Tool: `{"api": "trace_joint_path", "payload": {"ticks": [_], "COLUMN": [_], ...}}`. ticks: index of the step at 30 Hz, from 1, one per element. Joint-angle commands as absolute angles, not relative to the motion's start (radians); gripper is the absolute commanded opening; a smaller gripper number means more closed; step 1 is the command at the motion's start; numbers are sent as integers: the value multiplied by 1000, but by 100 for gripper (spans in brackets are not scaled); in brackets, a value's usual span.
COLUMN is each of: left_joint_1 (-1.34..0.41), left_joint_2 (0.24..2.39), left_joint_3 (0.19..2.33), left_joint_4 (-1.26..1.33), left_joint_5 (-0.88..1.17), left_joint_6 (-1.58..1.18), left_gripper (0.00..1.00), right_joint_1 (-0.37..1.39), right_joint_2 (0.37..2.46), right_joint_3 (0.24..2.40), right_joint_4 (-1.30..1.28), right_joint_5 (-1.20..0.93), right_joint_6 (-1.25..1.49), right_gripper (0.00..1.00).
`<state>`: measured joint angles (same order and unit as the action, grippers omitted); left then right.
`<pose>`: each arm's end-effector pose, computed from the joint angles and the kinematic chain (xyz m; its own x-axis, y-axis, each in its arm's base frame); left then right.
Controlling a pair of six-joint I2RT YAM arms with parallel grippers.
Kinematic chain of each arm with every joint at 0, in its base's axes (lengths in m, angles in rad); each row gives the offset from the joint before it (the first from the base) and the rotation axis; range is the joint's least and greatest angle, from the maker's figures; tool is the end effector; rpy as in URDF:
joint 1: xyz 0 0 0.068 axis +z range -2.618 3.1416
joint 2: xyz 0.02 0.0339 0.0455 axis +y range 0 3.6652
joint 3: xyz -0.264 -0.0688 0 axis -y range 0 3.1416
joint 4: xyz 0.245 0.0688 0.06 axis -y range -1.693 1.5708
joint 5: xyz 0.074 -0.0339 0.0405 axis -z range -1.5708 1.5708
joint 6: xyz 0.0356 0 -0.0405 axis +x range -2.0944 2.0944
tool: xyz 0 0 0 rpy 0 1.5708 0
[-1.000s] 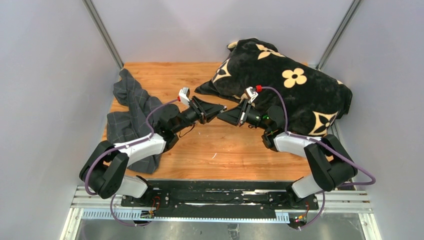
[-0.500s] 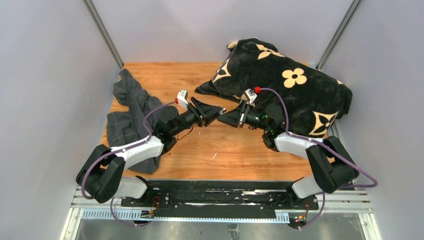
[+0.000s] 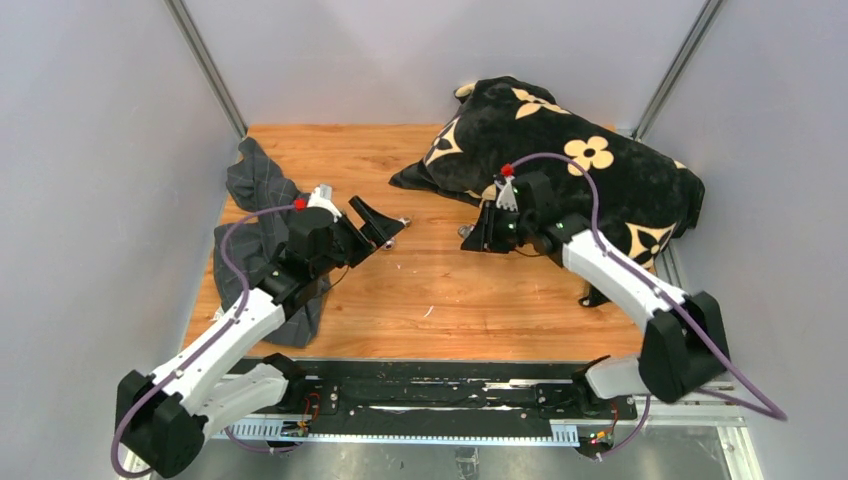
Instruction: Install the water faucets
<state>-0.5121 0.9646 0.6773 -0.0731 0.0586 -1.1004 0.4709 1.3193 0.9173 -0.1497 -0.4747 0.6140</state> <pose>0.1943 -0.1116 0.2799 -0.6180 -0.6734 -0.4057 -0.0307 0.5363 -0.8435 0.2539 0.1475 0.2732 -0.8141 0.1606 -0.5581 -0.3442 0.6405 0.6865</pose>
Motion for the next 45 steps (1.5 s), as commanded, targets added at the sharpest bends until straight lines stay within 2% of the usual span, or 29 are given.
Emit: {"api": "trace_joint_path", "payload": {"ticks": [1, 9, 22, 45], "left_joint_1": [-510, -509, -509, -510], "left_joint_2": [916, 930, 918, 917], "left_joint_3": [764, 780, 782, 766], "left_joint_4": [-387, -426, -469, -443], "left_joint_5": [-134, -97, -103, -83], "left_joint_6": [-917, -854, -816, -833], "left_gripper": [98, 98, 98, 98], "right_joint_1": [473, 551, 560, 561], "right_joint_2": [1483, 1667, 1824, 2049], "right_joint_3": [1158, 1360, 1445, 1609], "right_joint_4": [-721, -976, -927, -1079], "right_joint_5": [-281, -77, -34, 18], "right_joint_6": [321, 153, 97, 31], "right_gripper": [0, 0, 1, 2]}}
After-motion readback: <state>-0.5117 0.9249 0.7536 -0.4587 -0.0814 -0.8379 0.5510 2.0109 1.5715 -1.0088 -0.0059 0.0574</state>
